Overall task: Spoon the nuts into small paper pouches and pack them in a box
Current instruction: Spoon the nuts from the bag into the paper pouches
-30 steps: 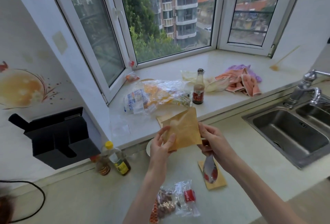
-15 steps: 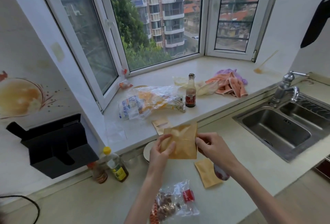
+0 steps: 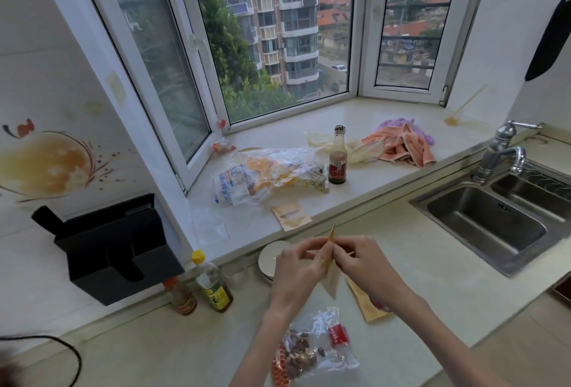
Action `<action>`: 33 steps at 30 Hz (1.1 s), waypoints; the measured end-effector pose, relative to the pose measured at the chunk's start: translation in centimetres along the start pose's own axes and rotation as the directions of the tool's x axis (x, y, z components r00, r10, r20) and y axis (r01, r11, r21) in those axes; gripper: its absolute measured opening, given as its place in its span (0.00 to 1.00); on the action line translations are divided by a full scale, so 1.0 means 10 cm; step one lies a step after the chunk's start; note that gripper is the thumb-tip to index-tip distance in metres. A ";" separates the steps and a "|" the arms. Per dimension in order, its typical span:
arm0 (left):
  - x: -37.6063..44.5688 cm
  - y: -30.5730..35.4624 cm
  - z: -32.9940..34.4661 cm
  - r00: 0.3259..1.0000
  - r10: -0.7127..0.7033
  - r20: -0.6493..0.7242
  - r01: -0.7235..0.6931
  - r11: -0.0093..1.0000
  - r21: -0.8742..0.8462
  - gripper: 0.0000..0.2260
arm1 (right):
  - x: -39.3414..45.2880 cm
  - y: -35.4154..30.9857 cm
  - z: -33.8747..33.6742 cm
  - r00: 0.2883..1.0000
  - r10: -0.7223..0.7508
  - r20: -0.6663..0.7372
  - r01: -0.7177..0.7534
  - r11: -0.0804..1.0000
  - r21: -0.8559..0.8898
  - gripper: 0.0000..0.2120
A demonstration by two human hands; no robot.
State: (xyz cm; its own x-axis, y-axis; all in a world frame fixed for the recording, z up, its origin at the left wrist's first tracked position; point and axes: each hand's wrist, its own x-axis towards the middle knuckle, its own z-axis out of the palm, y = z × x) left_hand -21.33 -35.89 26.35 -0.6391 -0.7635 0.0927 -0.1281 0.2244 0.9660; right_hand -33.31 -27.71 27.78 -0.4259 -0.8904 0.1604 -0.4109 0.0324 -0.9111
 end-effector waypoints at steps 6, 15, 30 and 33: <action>-0.01 -0.03 -0.17 1.000 -0.008 -0.013 0.008 0.998 0.056 0.10 | 0.04 0.00 0.18 1.000 0.014 0.026 -0.011 0.995 -0.101 0.13; 0.01 -0.08 -0.37 0.989 0.079 0.123 -0.124 0.901 0.416 0.11 | 0.09 0.03 0.37 0.994 0.052 0.096 -0.028 0.972 -0.235 0.15; -0.01 -0.06 -0.65 0.981 0.061 0.185 -0.122 0.933 0.339 0.12 | 0.20 -0.22 0.46 0.980 -0.073 0.184 0.097 0.987 -0.125 0.23; -0.03 -0.07 -0.64 0.983 0.076 0.167 -0.126 0.941 0.314 0.12 | 0.20 -0.21 0.46 0.981 -0.071 0.179 0.093 0.988 -0.121 0.23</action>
State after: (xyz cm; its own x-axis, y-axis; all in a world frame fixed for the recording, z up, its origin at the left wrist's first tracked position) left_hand -16.18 -39.74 27.22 -0.7649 -0.6320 0.1242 -0.2777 0.4976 0.8218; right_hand -29.64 -31.68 28.23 -0.2448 -0.9572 0.1543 -0.5432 0.0036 -0.8396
